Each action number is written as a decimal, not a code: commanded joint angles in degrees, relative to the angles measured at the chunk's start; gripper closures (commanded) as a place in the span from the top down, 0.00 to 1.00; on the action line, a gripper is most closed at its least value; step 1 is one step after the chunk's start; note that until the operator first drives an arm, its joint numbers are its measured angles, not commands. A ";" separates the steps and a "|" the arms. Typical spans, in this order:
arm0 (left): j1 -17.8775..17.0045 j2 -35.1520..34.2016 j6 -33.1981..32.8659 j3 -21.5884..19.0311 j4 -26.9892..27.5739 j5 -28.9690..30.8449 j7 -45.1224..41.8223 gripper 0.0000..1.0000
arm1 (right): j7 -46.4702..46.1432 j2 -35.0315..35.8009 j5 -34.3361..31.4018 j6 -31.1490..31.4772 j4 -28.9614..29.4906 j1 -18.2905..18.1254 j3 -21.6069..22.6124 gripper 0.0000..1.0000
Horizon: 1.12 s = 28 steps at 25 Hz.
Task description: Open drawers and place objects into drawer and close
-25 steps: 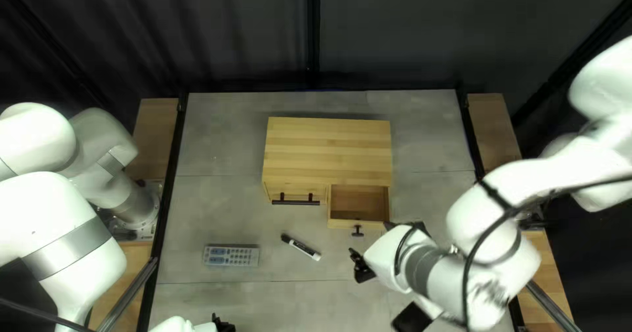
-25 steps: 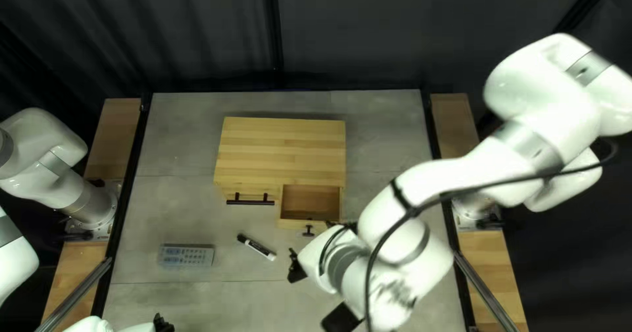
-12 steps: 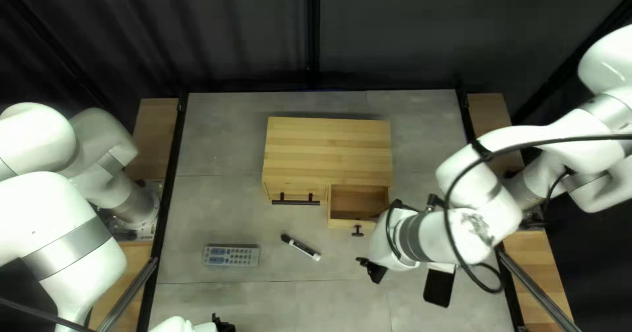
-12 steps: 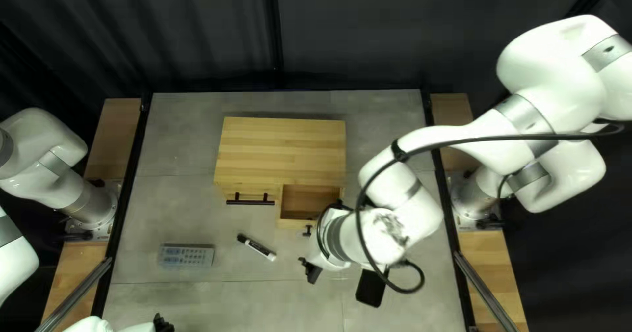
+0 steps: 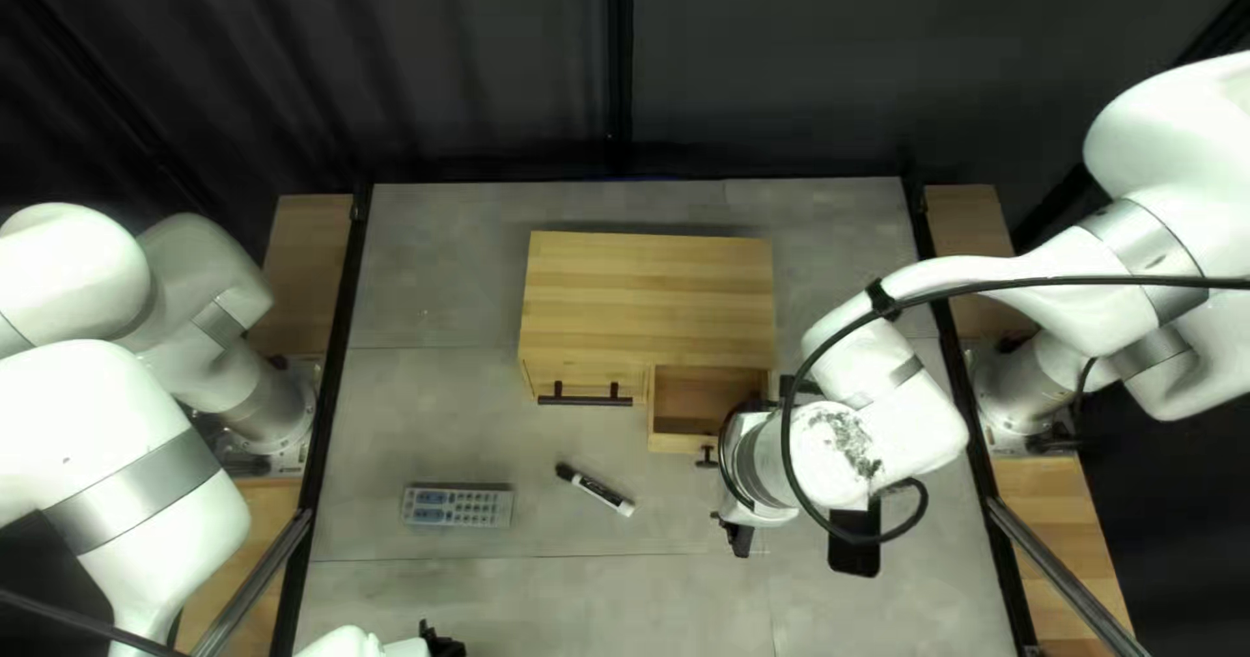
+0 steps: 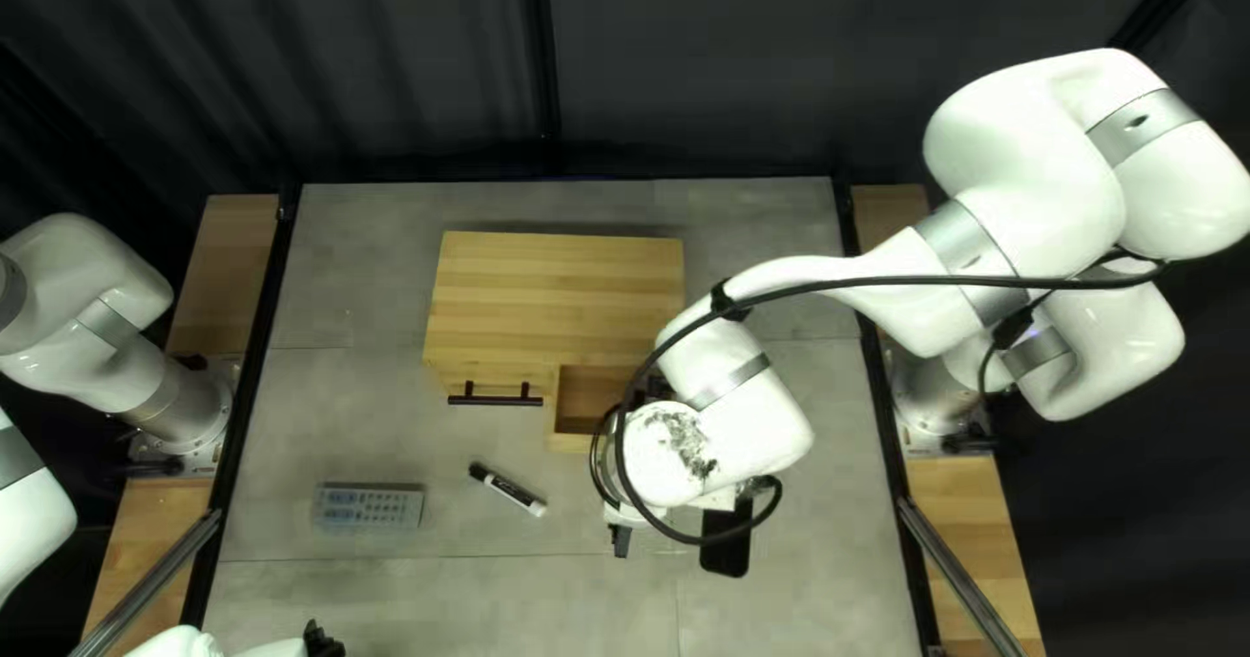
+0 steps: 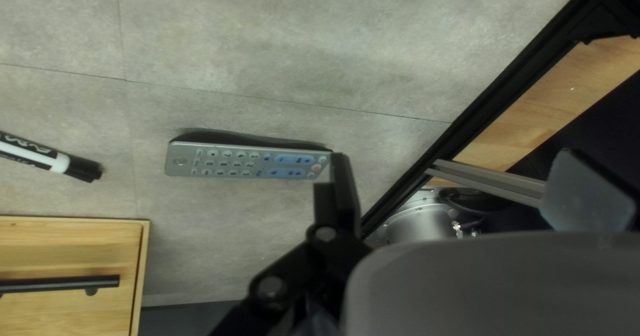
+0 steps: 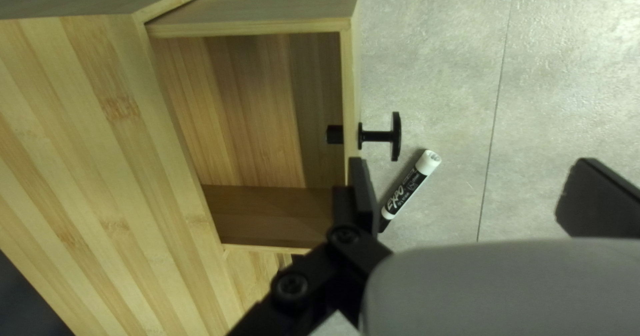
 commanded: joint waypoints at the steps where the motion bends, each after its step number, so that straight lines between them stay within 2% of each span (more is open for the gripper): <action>1: 0.00 0.00 0.00 0.00 0.00 0.00 0.00 1.00 | 1.39 -2.12 -2.38 -2.94 -2.90 -0.69 -0.73 1.00; 14: 0.00 0.00 0.00 0.00 0.00 0.00 0.00 1.00 | -7.76 0.20 6.20 -5.05 -1.90 -3.44 -2.98 1.00; 21: 0.00 0.00 0.00 0.00 0.00 0.00 0.00 1.00 | -11.40 3.05 8.92 -6.43 -1.32 -3.98 -3.00 1.00; 28: 0.00 0.00 0.00 0.00 0.00 0.00 0.00 1.00 | -13.59 2.97 10.52 -6.68 -2.49 -4.50 -3.19 1.00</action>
